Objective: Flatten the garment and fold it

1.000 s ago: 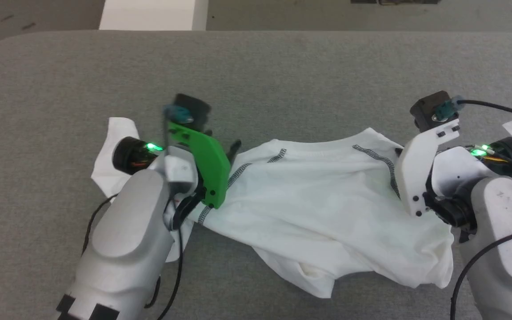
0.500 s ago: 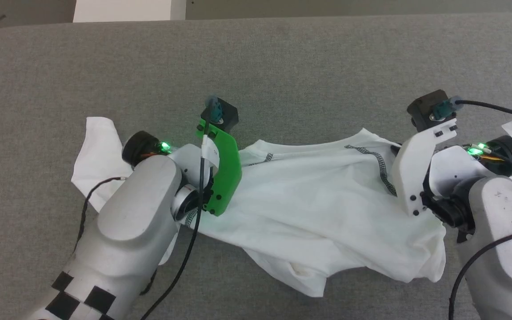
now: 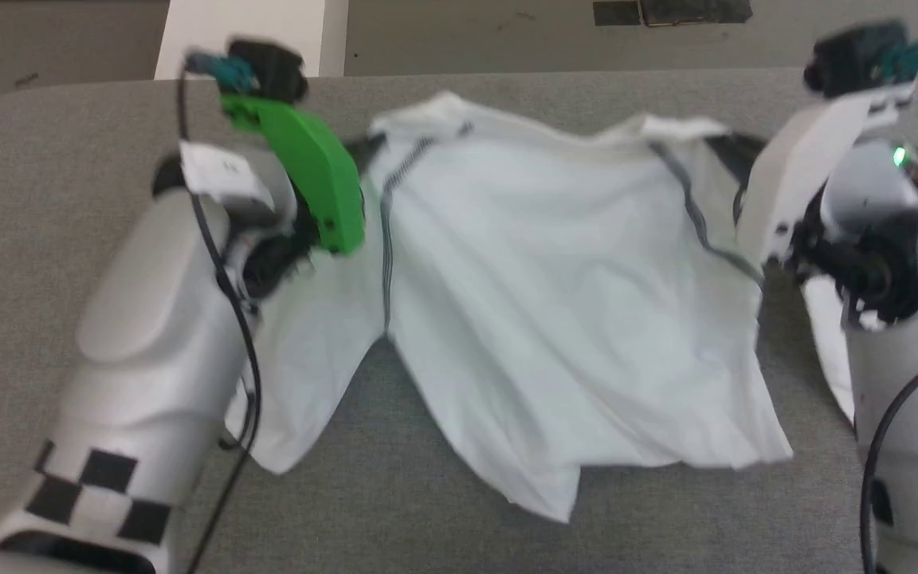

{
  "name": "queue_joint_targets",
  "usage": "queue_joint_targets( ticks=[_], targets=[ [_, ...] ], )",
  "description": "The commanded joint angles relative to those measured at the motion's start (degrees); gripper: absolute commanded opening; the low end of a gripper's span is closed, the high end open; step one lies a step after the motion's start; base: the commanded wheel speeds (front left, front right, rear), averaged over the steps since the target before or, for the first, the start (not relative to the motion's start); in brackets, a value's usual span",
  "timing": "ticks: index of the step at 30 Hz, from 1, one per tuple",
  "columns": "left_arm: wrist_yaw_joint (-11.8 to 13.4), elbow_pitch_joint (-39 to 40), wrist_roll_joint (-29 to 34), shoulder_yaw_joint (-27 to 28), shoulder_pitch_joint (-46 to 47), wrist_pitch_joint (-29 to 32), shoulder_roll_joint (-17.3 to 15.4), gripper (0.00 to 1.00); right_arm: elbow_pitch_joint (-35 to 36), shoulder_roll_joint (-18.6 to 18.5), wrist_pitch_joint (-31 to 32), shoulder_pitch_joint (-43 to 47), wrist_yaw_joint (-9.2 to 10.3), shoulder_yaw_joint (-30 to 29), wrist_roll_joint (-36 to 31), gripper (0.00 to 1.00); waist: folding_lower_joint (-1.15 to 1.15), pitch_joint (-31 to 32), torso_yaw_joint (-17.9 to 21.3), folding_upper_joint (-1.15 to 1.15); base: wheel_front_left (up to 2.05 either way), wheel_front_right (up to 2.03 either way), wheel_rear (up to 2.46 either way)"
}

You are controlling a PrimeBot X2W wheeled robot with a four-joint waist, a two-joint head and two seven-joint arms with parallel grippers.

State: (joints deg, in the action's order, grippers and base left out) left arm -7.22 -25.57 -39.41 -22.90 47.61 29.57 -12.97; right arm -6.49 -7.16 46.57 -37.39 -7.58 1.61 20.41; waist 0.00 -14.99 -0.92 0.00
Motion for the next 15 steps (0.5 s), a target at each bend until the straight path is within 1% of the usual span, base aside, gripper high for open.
queue_joint_targets(
  ticks=[1, 4, 5, 10, 12, 15],
  targets=[
    [0.1, 0.4, 0.2, 0.4, 3.4, -0.8, -0.9, 0.0, 0.0, 0.0, 0.8, -3.5, 0.09, -0.4, 0.7, 0.0, 0.0, -0.2, 0.2, 0.0, 0.0, 0.0, 0.0],
    [0.0, 0.3, 2.2, 0.5, 9.3, -1.6, -2.5, 0.0, -1.3, 0.3, 2.0, -10.5, 0.09, -1.3, 1.0, 0.0, 0.0, -1.1, 0.5, 0.0, 0.0, 0.0, 0.0],
    [0.0, 0.3, 2.3, 0.8, 11.0, -1.9, -2.4, 0.0, -1.9, 0.6, 2.1, -12.6, 0.09, -1.7, 1.0, 0.0, 0.0, -1.4, 0.6, 0.0, 0.0, 0.0, 0.0],
    [0.2, -1.4, 7.3, 0.1, 21.2, -4.5, -4.6, 0.0, -7.4, 1.5, 2.5, -24.3, 0.09, -2.2, -1.8, 0.0, 0.0, -3.6, 1.2, 0.0, 0.0, 0.0, 0.0],
    [0.8, -2.4, 9.4, 0.1, 25.1, -6.5, -5.2, 0.0, -9.8, 1.9, 1.7, -28.6, 0.09, -2.6, -3.2, 0.0, 0.0, -4.5, 1.5, 0.0, 0.0, 0.0, 0.0],
    [1.2, -4.3, 12.7, -0.2, 30.9, -10.2, -6.1, 0.0, -13.3, 2.9, -1.3, -35.2, 0.09, -4.0, -5.6, 0.0, 0.0, -5.9, 1.9, 0.0, 0.0, 0.0, 0.0]
  ],
)
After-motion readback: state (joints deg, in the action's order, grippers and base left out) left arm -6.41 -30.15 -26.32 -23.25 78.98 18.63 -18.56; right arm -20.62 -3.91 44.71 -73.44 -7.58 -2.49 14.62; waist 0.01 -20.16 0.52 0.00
